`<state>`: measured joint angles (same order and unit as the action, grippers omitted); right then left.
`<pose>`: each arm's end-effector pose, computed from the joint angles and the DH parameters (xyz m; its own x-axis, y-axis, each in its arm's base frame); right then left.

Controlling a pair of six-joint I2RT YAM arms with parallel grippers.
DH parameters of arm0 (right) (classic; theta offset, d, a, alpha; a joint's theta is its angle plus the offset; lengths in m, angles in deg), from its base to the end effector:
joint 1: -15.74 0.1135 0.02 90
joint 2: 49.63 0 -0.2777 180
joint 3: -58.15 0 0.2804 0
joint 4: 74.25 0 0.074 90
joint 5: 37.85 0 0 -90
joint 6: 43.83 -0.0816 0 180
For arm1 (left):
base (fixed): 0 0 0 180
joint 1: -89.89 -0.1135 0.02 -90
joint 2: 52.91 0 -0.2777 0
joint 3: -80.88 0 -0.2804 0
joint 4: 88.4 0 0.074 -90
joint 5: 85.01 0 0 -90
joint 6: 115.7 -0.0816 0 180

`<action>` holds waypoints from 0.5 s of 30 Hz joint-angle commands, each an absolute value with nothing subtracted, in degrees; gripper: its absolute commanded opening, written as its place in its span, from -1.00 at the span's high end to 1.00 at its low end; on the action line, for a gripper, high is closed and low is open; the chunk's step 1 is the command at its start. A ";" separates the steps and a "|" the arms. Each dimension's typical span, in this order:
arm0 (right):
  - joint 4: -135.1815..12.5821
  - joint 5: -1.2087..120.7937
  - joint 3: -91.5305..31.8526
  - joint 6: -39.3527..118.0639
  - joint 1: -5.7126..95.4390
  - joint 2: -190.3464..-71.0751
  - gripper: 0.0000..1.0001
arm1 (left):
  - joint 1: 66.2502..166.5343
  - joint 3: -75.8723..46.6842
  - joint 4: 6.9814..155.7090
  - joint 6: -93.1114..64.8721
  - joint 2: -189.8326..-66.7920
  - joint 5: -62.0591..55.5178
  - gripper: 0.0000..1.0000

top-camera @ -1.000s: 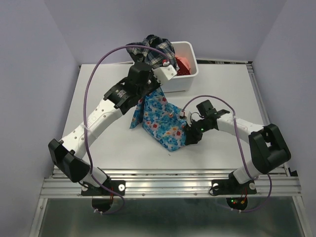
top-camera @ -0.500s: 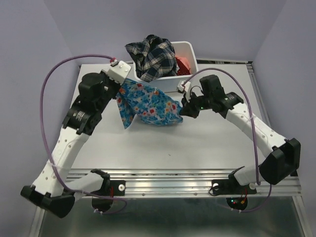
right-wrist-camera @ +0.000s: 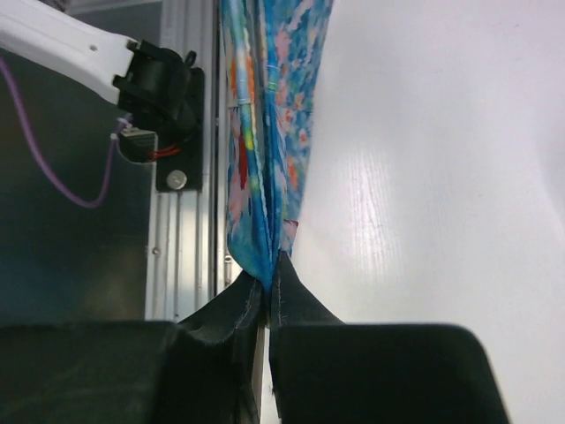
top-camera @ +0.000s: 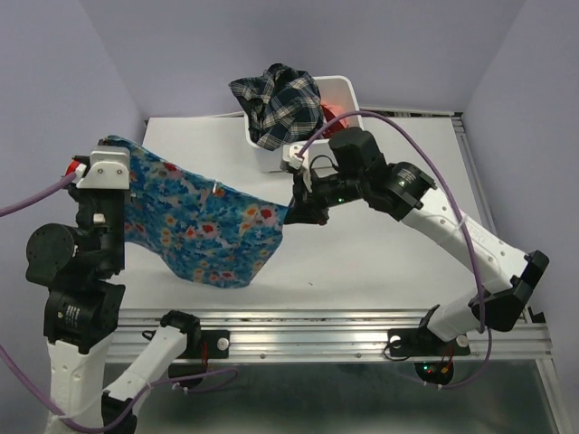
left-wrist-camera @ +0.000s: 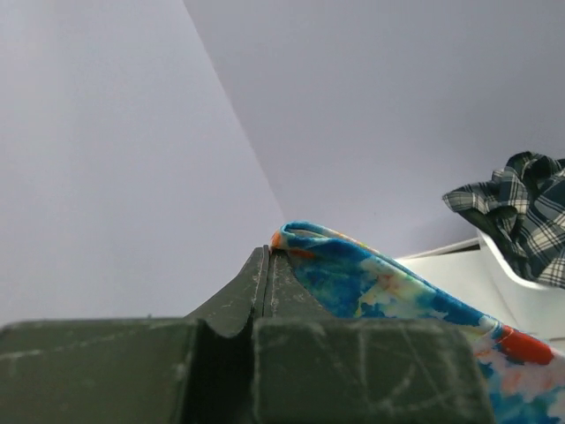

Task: Fold and stack the skirts
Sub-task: Flatten the skirt out

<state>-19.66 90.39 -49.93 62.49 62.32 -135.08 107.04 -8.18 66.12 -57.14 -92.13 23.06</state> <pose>0.2203 0.3063 0.4251 -0.0874 -0.4135 -0.9063 -0.9961 0.0440 0.0760 0.1169 -0.0096 0.5762 0.3680 0.4054 -0.8368 -0.2080 0.9130 0.3508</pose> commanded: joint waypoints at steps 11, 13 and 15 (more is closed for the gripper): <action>-15.95 66.33 -22.01 65.84 58.73 -117.75 0.99 | 108.25 -13.19 66.31 -62.79 -110.37 -4.99 0.90; -13.05 66.04 -16.20 67.95 58.11 -117.74 0.99 | 113.32 -14.34 67.63 -63.40 -116.08 -5.03 0.90; -12.41 65.78 -13.02 68.40 58.10 -117.22 0.99 | 117.56 -14.78 68.08 -64.80 -122.32 -4.24 0.91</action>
<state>-17.23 71.13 -18.74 64.93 58.67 -117.51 110.67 -13.68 64.04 -62.10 -115.80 1.44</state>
